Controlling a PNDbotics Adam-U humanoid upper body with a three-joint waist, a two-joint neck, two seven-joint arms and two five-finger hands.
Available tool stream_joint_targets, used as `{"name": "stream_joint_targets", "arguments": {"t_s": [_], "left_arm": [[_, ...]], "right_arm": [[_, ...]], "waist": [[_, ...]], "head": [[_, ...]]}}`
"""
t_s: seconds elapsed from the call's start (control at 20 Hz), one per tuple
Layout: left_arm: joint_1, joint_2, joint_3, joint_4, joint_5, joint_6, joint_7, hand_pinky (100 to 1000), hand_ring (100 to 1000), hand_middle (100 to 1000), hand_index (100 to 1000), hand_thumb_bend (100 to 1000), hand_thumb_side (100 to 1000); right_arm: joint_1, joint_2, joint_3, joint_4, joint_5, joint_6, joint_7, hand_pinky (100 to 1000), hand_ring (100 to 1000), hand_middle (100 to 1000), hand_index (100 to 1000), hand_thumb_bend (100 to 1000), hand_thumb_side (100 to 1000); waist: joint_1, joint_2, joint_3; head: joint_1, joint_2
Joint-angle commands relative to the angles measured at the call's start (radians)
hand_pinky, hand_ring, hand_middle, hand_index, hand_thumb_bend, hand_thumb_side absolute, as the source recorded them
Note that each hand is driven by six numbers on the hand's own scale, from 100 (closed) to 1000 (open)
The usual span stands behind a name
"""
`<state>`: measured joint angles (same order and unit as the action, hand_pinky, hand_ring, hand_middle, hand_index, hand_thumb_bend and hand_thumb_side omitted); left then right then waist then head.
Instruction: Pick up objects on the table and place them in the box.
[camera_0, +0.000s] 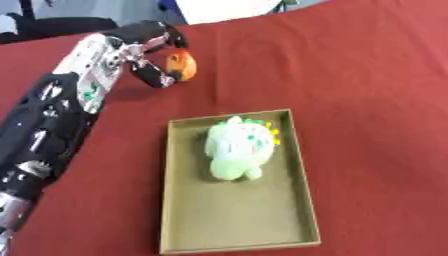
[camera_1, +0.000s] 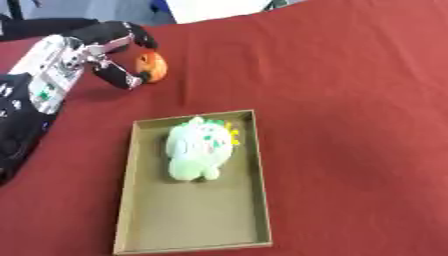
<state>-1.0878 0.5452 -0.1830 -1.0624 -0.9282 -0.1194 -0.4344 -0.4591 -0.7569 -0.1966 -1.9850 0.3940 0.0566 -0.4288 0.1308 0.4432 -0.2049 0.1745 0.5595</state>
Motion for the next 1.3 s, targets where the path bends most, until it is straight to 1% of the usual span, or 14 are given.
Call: {"name": "stream_joint_targets", "arguments": {"t_s": [0.05,0.25,0.4,0.45,0.5,0.55,0.7,0.75,0.85,1.0,1.15,1.3], "left_arm": [[-0.013,0.016,0.017,0.004,-0.036,0.003,0.009,791,829,758,858,342,100],[-0.014,0.012,0.021,0.013,-0.052,0.005,0.013,792,832,762,863,356,100],[-0.014,0.01,0.022,0.02,-0.059,0.008,0.007,781,811,727,833,338,100],[-0.014,0.009,0.022,0.021,-0.057,0.007,0.006,743,764,675,790,314,100],[-0.013,0.008,0.023,0.02,-0.053,0.006,0.008,727,743,657,776,304,100],[-0.013,0.008,0.022,0.018,-0.047,0.005,0.011,689,695,615,739,286,100],[-0.012,0.012,0.017,0.005,-0.023,-0.002,0.021,651,648,586,701,258,100],[-0.013,0.014,0.016,-0.001,-0.013,-0.004,0.022,628,620,572,684,225,100],[-0.013,0.021,0.013,-0.017,0.009,-0.004,0.025,609,600,562,671,181,100],[-0.014,0.03,0.008,-0.043,0.031,0.003,0.036,588,577,552,658,143,100],[-0.015,0.038,0.003,-0.067,0.039,0.008,0.05,565,570,543,654,149,100],[-0.013,0.042,-0.004,-0.088,0.05,0.007,0.054,572,596,553,663,154,100]], "right_arm": [[-0.014,-0.018,-0.008,-0.015,0.004,0.004,0.005,701,753,607,810,100,585],[-0.015,-0.015,-0.009,-0.015,0.003,0.004,0.008,701,753,606,809,100,589],[-0.015,-0.013,-0.011,-0.015,0.002,0.002,0.008,700,753,605,809,100,590],[-0.014,-0.013,-0.013,-0.015,0.002,0.002,0.008,700,753,605,809,100,592],[-0.011,-0.012,-0.015,-0.015,0.002,0.003,0.007,700,753,605,809,100,593],[-0.008,-0.011,-0.017,-0.015,0.002,0.005,0.006,699,752,605,809,100,596],[0.002,-0.009,-0.023,-0.015,0.002,0.01,0.004,699,752,604,809,100,599],[0.007,-0.008,-0.025,-0.015,0.002,0.012,0.003,699,752,604,809,100,599],[0.016,-0.007,-0.028,-0.015,0.003,0.015,0.001,698,752,604,808,100,601],[0.026,-0.003,-0.031,-0.015,0.003,0.019,0.0,698,752,603,808,100,601],[0.031,-0.001,-0.032,-0.015,0.002,0.018,-0.001,699,752,604,808,100,597],[0.035,0.0,-0.032,-0.015,0.002,0.016,-0.002,699,753,604,809,101,596]], "waist": [[-0.005,-0.018,-0.004],[-0.001,-0.013,-0.012],[0.003,-0.009,-0.018],[0.003,-0.008,-0.018],[0.003,-0.008,-0.017],[0.004,-0.007,-0.014],[0.002,-0.009,-0.005],[0.0,-0.011,-0.001],[-0.003,-0.016,0.007],[-0.007,-0.025,0.016],[-0.011,-0.036,0.023],[-0.018,-0.048,0.029]], "head": [[0.007,-0.015],[0.01,-0.018],[0.014,-0.02],[0.014,-0.018],[0.013,-0.015],[0.012,-0.011],[0.008,0.001],[0.006,0.006],[0.003,0.015],[-0.001,0.022],[-0.006,0.027],[-0.015,0.031]]}}
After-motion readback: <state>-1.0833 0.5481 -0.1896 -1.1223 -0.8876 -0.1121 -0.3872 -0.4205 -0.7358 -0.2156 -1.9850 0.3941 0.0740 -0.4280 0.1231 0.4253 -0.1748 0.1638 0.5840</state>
